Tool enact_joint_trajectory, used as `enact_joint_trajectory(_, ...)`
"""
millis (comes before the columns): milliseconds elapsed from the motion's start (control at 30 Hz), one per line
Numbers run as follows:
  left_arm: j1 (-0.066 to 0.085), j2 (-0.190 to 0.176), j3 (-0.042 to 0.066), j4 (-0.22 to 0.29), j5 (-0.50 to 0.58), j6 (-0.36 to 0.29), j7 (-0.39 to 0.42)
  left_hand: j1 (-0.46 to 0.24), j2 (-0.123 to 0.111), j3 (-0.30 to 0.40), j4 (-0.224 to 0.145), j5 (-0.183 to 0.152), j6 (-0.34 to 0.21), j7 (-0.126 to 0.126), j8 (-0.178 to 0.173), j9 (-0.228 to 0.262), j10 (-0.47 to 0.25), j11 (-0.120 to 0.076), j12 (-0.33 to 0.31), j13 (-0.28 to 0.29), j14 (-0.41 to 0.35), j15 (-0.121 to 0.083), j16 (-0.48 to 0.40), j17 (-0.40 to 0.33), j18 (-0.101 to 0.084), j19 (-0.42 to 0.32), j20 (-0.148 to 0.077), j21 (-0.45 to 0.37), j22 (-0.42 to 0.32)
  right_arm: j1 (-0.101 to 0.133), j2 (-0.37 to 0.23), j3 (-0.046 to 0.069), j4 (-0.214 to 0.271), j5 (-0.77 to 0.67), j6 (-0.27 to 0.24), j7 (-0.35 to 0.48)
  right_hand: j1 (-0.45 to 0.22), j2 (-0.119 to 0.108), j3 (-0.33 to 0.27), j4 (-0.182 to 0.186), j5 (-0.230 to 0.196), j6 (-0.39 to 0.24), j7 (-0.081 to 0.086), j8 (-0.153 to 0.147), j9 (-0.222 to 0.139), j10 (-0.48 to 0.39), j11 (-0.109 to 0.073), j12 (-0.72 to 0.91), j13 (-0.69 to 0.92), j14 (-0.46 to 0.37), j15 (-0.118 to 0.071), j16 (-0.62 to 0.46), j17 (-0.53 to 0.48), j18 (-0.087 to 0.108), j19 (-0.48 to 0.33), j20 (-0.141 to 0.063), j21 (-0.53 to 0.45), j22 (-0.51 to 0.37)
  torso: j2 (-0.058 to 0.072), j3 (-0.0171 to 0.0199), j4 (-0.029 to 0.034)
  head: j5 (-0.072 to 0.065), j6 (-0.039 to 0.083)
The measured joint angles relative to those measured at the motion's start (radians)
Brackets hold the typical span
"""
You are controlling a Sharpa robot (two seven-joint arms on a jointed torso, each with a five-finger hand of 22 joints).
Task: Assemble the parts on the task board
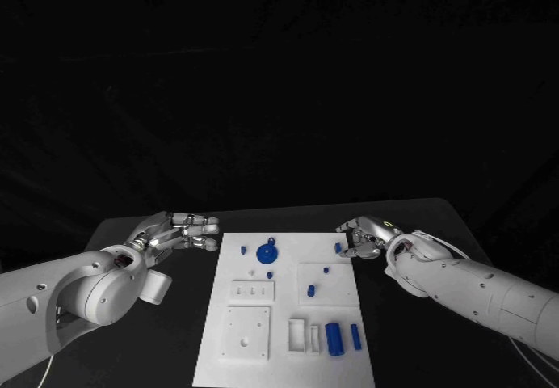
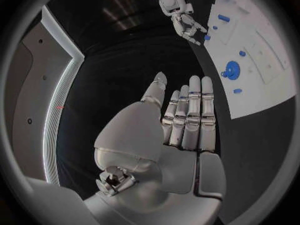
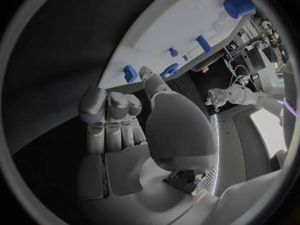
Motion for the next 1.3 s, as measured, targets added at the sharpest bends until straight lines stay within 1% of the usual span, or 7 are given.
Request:
enact_joint_trajectory(67,0.0,0.001,0.0,-0.001,0.0,0.001,0.0,0.0,0.0,0.0,0.0,0.0,0.0,0.0,0.0,0.0,0.0,0.0,0.0,0.0,0.0,0.0,0.0,0.0,0.0,0.0,0.0,0.0,0.0,-0.001,0.006,0.0,-0.007,0.001,0.002,0.003,0.004,0.004,0.0,0.0,0.0,0.001,0.0,0.0,0.0,0.0,0.0,0.0,0.0,0.0,0.0,0.0,0.0,0.0,0.0,0.0,0.0,0.0,0.0,0.0004,0.0006,0.001,-0.001)
enact_joint_trajectory(233,-0.001,0.002,0.0,-0.003,0.0,0.002,0.0,0.0,0.0,0.0,0.0,0.0,0.0,0.0,0.0,0.0,0.0,0.0,0.0,0.0,0.0,0.0,0.0,0.0,0.0,0.0,0.0,0.0,0.0,-0.004,0.019,0.0,-0.02,0.004,0.01,0.009,0.002,0.006,-0.002,-0.01,0.0,0.06,0.002,0.0,0.001,-0.004,0.004,0.0,0.0,0.0,0.0,0.0,0.003,0.0,-0.004,0.004,0.0,0.0,0.001,0.0001,0.001,0.001,-0.002)
enact_joint_trajectory(433,-0.001,0.003,0.0,-0.004,0.0,0.003,0.0,0.0,0.0,0.0,0.0,0.0,0.0,0.0,0.0,0.0,0.0,0.0,0.0,0.0,0.0,0.0,0.0,0.0,0.0,0.0,0.0,0.0,0.0,-0.012,0.035,0.0,-0.038,0.006,0.017,0.013,-0.012,0.03,-0.001,-0.026,-0.007,0.128,-0.001,0.0,0.004,-0.004,0.004,0.003,0.003,0.0,0.0,0.0,0.007,0.0,-0.004,0.004,0.0,0.0,0.001,-0.0003,0.0006,0.004,-0.004)
enact_joint_trajectory(533,-0.001,0.003,0.0,-0.004,0.0,0.004,0.0,0.0,0.0,0.0,0.0,0.0,0.0,0.0,0.0,0.0,0.0,0.0,0.0,0.0,0.0,0.0,0.0,0.0,0.0,0.0,0.0,0.0,0.001,-0.014,0.042,0.0,-0.048,0.007,0.019,0.014,-0.02,0.039,0.027,-0.03,-0.024,0.171,-0.002,0.0,0.005,-0.004,0.004,0.005,0.006,0.0,0.0,0.0,0.01,0.0,-0.004,0.004,0.0,0.0,0.001,-0.0009,0.0006,0.004,-0.005)
enact_joint_trajectory(767,-0.002,0.003,0.0,-0.004,-0.001,0.004,0.0,0.0,0.0,0.0,0.0,0.0,0.0,0.0,0.0,0.0,0.0,0.0,0.0,0.0,0.0,0.0,0.0,0.0,0.0,0.0,0.0,0.0,0.001,-0.017,0.051,0.0,-0.058,0.015,0.019,0.012,-0.032,0.037,0.092,-0.036,-0.045,0.182,0.002,0.0,0.005,-0.003,0.004,0.014,0.009,0.0,0.0,0.008,0.022,0.0,-0.004,0.004,0.006,0.0,0.0,-0.0018,-0.0006,0.005,-0.007)
enact_joint_trajectory(1033,-0.002,0.003,0.0,-0.004,-0.001,0.006,0.0,0.0,0.0,0.0,0.0,0.0,0.0,0.0,0.0,0.0,0.0,0.0,0.0,0.0,0.0,0.0,0.0,0.0,0.0,0.0,0.0,0.0,0.001,-0.018,0.056,0.0,-0.066,0.022,0.013,0.005,-0.039,0.038,0.112,-0.04,-0.054,0.183,0.003,0.0,0.005,-0.003,0.004,0.014,0.009,0.0,0.0,0.013,0.028,0.0,-0.004,0.004,0.01,0.0,-0.001,-0.0022,-0.0018,0.006,-0.008)
enact_joint_trajectory(1300,-0.002,0.003,0.0,-0.004,-0.001,0.007,-0.001,0.0,0.0,0.0,0.0,0.0,0.0,0.0,0.0,0.0,0.0,0.0,0.0,0.0,0.0,0.0,0.0,0.0,0.0,-0.004,0.004,0.0,0.002,-0.019,0.062,0.0,-0.072,0.025,0.01,-0.001,-0.048,0.039,0.167,-0.044,-0.079,0.196,0.002,0.0,0.005,-0.003,0.004,0.018,0.011,0.0,0.0,0.013,0.03,0.0,-0.004,0.004,0.014,0.0,-0.001,-0.0022,-0.0019,0.006,-0.009)
